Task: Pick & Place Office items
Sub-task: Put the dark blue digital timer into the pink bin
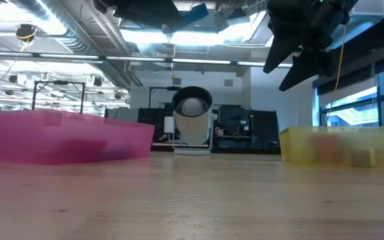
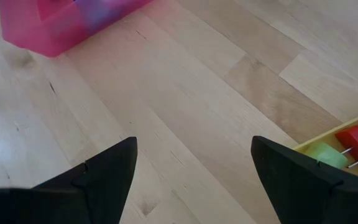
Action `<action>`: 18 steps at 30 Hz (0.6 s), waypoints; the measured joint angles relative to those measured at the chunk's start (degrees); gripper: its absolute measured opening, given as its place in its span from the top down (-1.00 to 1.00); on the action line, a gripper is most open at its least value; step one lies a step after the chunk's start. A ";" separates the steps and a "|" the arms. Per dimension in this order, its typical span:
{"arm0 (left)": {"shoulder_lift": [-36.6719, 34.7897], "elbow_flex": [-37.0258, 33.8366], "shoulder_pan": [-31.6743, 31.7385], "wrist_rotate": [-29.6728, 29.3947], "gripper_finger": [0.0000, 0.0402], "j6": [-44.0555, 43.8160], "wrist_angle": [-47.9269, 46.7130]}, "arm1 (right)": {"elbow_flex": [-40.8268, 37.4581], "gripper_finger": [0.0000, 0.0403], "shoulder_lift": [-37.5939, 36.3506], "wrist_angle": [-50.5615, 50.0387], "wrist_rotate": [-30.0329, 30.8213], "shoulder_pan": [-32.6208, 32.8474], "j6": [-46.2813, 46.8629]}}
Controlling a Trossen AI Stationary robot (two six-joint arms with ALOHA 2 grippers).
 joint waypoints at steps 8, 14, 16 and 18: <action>-0.02 0.00 0.00 -0.03 0.20 -0.67 0.00 | 0.00 -0.58 0.00 0.00 0.00 -0.01 0.00; -0.02 0.00 -0.02 -0.08 0.20 -0.68 -0.19 | 0.00 -0.58 0.00 0.00 0.00 -0.01 0.01; -0.02 0.02 -0.02 -0.29 0.20 -0.68 -1.02 | 0.00 -0.58 0.00 0.00 0.00 0.00 0.00; -0.04 0.08 0.00 -0.25 0.20 -0.70 -2.84 | 0.00 -0.58 0.00 0.00 0.00 0.01 0.00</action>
